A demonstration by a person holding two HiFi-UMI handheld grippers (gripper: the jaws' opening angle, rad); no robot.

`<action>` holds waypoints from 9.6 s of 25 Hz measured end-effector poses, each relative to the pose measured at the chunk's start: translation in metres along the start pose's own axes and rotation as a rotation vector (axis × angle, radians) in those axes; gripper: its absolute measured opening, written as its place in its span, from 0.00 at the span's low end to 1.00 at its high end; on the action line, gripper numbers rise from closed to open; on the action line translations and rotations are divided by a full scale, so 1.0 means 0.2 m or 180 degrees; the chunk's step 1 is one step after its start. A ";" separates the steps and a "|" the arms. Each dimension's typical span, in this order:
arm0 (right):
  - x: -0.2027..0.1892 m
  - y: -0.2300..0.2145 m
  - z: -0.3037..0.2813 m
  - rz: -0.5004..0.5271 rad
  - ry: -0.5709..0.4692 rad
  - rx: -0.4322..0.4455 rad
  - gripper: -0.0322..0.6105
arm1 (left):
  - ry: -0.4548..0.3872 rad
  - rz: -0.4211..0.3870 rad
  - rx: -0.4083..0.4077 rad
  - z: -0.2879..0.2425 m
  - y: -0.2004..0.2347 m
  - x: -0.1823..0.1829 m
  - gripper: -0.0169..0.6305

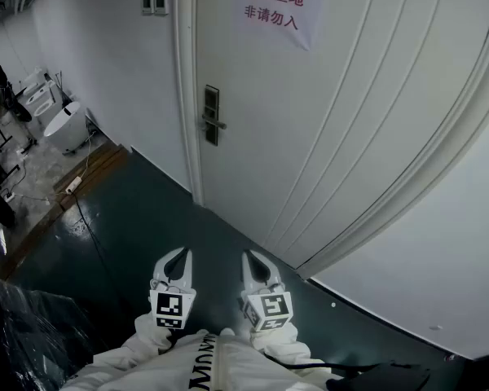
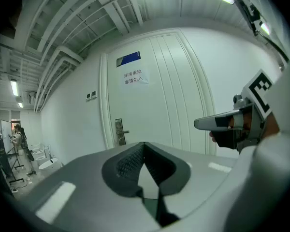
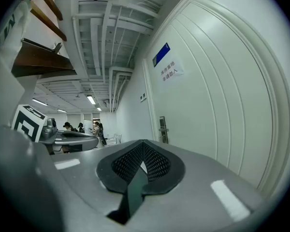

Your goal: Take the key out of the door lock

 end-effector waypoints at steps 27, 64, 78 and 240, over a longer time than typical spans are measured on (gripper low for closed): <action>-0.03 -0.04 0.01 -0.0177 0.0072 0.0303 0.05 | 0.0135 -0.0032 0.0344 0.04 0.01 -0.02 0.03; -0.39 0.23 -1.43 -0.0056 0.0351 0.0138 0.05 | 0.0153 0.0183 0.0150 -0.70 1.25 -0.37 0.03; -0.49 0.23 -1.71 -0.0012 0.0448 0.0033 0.05 | 0.0265 0.0277 0.0126 -0.87 1.49 -0.54 0.03; -1.19 -0.62 -2.60 -0.4101 -0.1954 -0.2378 0.08 | 0.0130 0.0229 -0.2074 -2.34 1.86 -0.85 0.03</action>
Point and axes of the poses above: the fingertips, and each gripper's own axes: z backward along the fingers, y to its left, x out of its top, the point moved 2 cm from there along z, backward along the fingers, and after that the axes turned 14 degrees about -y, right-handed, at the moved point
